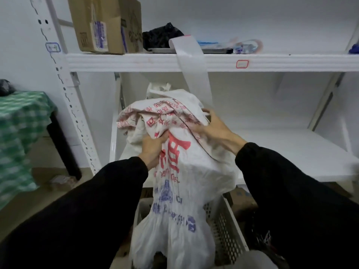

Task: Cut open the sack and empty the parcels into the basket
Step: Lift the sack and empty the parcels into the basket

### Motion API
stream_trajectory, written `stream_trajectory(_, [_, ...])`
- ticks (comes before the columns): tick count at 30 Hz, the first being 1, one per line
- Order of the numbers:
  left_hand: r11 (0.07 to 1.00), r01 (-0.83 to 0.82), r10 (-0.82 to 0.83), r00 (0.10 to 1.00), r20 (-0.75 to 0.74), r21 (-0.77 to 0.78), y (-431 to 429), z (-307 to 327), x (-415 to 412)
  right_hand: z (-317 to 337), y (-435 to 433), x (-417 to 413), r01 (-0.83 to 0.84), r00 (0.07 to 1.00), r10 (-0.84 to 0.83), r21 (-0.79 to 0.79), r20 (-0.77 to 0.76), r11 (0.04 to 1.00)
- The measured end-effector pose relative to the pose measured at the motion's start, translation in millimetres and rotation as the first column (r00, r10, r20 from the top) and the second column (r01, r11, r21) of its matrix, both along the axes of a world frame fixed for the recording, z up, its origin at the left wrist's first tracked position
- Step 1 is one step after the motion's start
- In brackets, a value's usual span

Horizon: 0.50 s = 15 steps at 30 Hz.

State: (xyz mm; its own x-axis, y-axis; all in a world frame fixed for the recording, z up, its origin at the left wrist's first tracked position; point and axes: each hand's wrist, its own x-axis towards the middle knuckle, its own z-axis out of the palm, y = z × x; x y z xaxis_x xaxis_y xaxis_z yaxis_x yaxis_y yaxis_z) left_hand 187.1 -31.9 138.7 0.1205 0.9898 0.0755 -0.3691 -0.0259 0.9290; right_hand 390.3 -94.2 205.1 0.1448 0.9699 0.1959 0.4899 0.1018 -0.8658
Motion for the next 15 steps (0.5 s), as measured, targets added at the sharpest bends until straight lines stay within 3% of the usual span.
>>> stream_trajectory(3, [0.999, 0.009, -0.007, 0.999, 0.053, -0.037, 3, -4, -2, -36, -6, 2, -0.026, 0.982, 0.054, -0.158, 0.178, 0.987])
stream_trajectory(6, [0.992, 0.117, -0.119, 0.991, -0.065, -0.037, -6, -8, 3, -47, -2, -8, 0.152, 0.985, -0.155, 0.049, 0.07, 0.987])
stream_trajectory(8, [0.983, 0.175, -0.18, 0.976, -0.119, -0.053, -4, -12, -10, -25, 10, 0, 0.309, 0.951, -0.309, 0.186, -0.026, 0.933])
stream_trajectory(10, [0.978, 0.2, -0.208, 0.966, -0.156, -0.065, -5, -17, -25, -7, 15, 3, 0.372, 0.926, -0.339, 0.25, -0.166, 0.894])
stream_trajectory(11, [0.979, 0.186, -0.198, 0.962, -0.188, -0.081, -8, -21, -26, -10, 13, -1, 0.342, 0.936, -0.307, 0.237, -0.172, 0.909])
stream_trajectory(14, [0.996, -0.006, -0.011, 0.983, -0.185, -0.087, -13, -22, -12, -39, 0, -12, 0.108, 0.991, -0.114, 0.082, 0.072, 0.991])
stream_trajectory(15, [0.996, -0.039, 0.027, 0.989, -0.148, -0.078, -11, -16, -9, -34, 0, -9, 0.13, 0.989, -0.135, 0.073, 0.068, 0.989])
